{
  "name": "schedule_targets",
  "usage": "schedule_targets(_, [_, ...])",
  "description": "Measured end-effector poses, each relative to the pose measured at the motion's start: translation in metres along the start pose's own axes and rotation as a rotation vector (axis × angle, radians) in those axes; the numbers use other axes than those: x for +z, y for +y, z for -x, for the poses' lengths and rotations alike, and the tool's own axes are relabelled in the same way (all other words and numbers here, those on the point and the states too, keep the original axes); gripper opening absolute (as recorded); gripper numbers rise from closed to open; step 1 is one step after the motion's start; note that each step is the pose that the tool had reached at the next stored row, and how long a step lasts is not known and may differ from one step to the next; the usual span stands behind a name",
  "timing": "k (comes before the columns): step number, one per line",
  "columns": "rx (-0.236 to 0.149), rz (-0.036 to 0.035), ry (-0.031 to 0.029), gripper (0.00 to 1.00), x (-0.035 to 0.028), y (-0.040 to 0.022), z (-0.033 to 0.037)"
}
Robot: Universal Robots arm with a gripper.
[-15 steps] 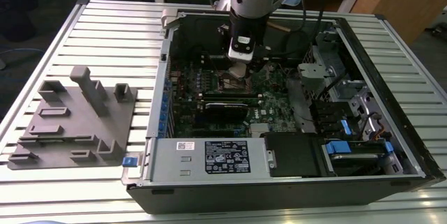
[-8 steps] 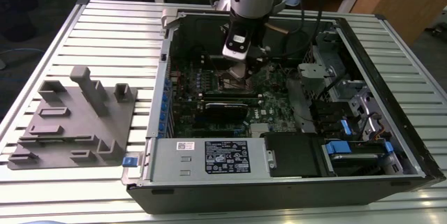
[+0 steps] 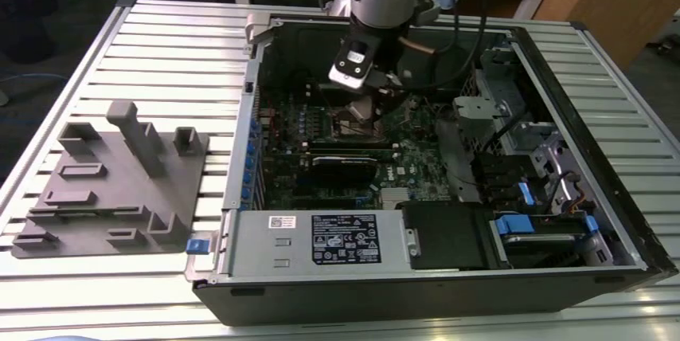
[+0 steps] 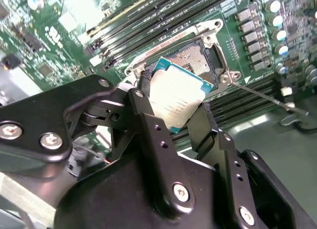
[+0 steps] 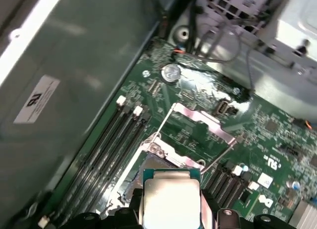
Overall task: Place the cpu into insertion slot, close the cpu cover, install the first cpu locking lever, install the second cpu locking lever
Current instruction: 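Place the cpu into insertion slot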
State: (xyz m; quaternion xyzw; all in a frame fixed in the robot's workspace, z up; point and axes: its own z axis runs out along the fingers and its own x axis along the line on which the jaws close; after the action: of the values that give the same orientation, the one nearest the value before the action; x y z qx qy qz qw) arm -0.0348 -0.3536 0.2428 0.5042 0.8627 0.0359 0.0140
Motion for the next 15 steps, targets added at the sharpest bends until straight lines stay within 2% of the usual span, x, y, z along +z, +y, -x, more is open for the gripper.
schedule_targets(15, [0.273, 0.0031, -0.0210, 0.54, 0.0029, -0.0002, 0.0000])
